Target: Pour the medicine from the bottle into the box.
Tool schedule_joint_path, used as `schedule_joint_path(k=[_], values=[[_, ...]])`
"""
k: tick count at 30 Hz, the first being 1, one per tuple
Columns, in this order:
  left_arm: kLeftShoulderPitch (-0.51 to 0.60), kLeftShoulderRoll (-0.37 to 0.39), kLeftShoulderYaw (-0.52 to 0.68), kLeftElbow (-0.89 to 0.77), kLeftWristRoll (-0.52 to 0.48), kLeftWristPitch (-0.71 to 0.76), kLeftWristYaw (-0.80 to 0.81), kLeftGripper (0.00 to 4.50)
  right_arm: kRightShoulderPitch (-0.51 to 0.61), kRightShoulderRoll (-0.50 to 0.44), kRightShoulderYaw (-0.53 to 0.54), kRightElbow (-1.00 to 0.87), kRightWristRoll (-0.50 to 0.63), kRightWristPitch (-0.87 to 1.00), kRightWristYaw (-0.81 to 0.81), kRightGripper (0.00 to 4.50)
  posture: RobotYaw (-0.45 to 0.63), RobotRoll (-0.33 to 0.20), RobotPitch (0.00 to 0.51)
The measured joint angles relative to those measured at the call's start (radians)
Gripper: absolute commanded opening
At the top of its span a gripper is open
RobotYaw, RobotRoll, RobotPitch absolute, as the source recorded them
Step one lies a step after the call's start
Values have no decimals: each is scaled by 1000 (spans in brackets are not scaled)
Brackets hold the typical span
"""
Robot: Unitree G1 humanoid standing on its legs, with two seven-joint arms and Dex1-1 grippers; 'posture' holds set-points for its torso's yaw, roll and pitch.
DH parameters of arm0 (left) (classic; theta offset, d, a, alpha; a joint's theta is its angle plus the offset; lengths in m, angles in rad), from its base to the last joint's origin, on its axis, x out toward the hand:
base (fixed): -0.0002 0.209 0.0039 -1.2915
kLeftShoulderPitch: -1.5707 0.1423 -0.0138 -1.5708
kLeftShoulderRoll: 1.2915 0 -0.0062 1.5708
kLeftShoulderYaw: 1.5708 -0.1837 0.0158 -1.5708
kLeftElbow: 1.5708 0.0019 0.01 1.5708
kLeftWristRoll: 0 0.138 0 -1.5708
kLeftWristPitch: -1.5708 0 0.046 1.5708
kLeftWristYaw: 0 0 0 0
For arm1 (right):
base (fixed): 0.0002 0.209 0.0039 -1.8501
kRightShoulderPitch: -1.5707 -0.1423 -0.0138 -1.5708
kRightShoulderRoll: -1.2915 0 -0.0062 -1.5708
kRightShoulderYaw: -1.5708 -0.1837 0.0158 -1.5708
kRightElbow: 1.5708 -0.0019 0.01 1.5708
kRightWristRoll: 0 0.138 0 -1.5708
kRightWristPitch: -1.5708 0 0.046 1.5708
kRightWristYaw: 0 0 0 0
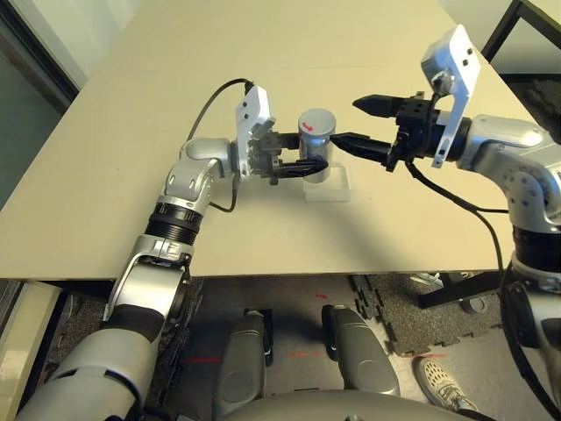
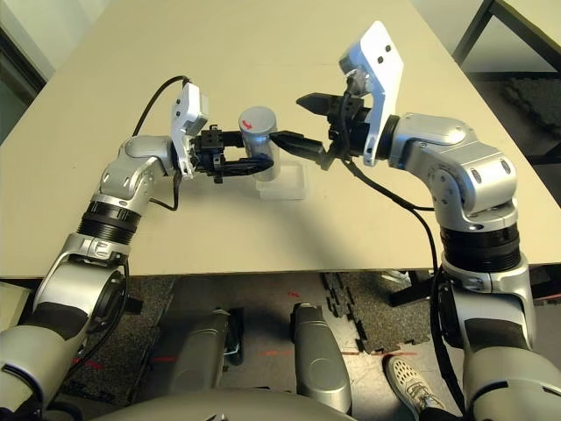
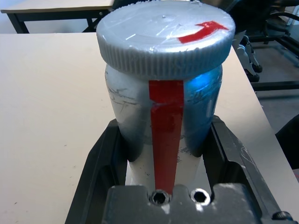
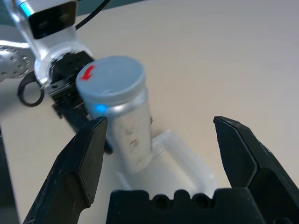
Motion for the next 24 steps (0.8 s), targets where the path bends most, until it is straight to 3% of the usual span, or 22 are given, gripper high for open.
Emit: schedule_joint_path(k=[10, 24], values=[[-4, -1, 0, 24, 11, -17, -11, 2409, -18, 19, 1, -65, 69, 59, 1, 4500, -186, 0, 136], [-6, -6, -1, 24, 14, -22, -14, 2409, -93, 98, 114, 58, -33, -68, 14, 4500, -161, 0, 131]])
